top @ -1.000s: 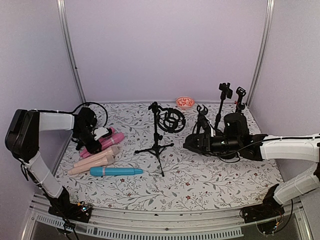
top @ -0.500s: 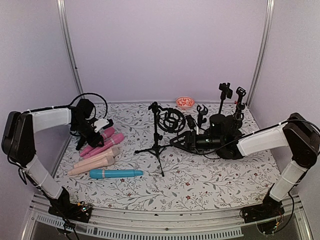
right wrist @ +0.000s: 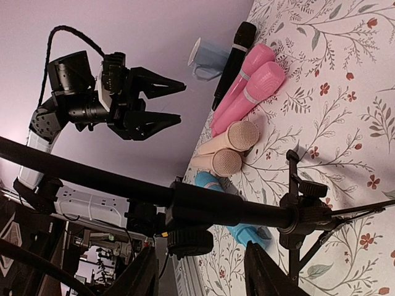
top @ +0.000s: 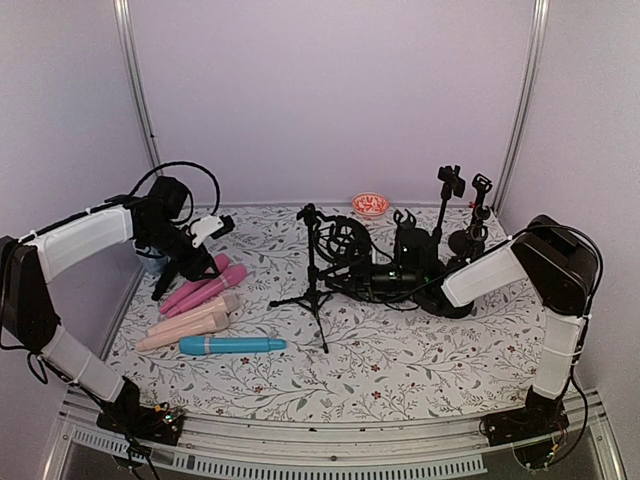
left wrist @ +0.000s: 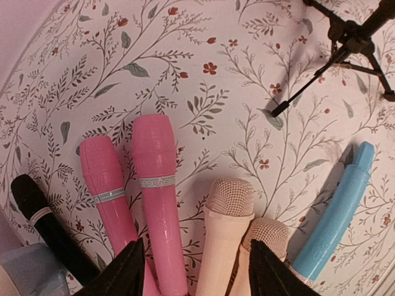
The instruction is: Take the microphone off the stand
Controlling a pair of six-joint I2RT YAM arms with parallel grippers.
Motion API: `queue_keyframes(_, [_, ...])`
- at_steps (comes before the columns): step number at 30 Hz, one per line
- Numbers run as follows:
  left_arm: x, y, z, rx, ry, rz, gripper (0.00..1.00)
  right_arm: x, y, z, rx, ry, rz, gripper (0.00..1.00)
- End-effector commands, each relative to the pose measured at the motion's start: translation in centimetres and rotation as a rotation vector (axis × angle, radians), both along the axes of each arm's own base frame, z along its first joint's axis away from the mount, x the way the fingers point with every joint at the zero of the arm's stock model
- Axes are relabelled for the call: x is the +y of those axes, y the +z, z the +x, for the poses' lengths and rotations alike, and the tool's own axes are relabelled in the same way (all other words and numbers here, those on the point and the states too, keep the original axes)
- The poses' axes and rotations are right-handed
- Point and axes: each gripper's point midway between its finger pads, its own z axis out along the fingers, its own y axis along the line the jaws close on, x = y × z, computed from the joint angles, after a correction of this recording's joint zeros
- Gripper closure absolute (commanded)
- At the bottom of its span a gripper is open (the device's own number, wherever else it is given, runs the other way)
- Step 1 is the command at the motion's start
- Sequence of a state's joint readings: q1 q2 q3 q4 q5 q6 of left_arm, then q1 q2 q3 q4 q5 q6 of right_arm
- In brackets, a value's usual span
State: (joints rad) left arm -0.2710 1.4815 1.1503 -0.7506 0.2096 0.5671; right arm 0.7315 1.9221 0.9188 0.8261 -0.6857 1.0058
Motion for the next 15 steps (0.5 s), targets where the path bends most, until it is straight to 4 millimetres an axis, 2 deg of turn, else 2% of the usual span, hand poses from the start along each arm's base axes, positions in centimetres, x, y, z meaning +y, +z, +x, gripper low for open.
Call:
queue_keyframes(1, [-1.1,0.9,-0.9,0.008,-0.029,-0.021,0.41,0.4,0.7,0.6,0.031,0.010,0.070,0.52])
queue_keyframes(10, [-1.0,-0.1,-1.6,0.012,-0.043,0.027,0.43,0.3,0.9,1.1,0.096,0.014,0.156,0.63])
queue_keyframes(15, [-0.9,-0.2,-1.6,0.006,-0.043,0.035,0.43,0.4,1.2,1.3,0.104,0.018,0.175,0.63])
